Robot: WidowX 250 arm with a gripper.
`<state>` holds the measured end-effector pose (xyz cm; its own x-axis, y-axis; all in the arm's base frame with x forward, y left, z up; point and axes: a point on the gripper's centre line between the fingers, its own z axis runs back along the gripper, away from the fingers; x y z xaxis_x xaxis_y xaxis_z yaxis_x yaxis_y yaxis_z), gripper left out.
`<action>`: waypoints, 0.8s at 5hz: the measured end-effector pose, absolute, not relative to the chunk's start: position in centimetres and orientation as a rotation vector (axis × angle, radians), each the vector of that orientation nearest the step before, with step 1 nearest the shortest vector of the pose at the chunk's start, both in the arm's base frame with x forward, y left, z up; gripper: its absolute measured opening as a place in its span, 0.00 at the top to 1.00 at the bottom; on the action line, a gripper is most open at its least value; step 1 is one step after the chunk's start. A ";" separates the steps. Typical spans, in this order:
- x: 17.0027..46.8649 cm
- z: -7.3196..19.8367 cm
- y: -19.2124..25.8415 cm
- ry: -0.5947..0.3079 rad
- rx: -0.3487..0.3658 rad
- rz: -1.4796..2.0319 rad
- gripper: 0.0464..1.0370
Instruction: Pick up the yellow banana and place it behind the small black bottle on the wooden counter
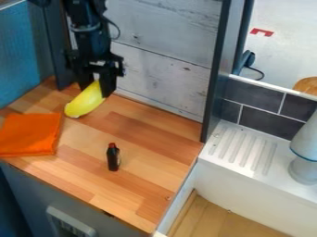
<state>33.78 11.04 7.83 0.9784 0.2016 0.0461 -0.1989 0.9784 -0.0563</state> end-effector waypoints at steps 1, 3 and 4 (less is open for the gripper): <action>35.0 4.3 11.8 -0.021 -0.021 0.223 0.44; 37.9 -0.9 10.1 0.042 0.014 0.191 0.44; 37.9 -0.9 10.1 0.033 0.015 0.198 0.38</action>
<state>37.94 10.07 -0.91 0.9799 0.1969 -0.0316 -0.1964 0.9803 0.0181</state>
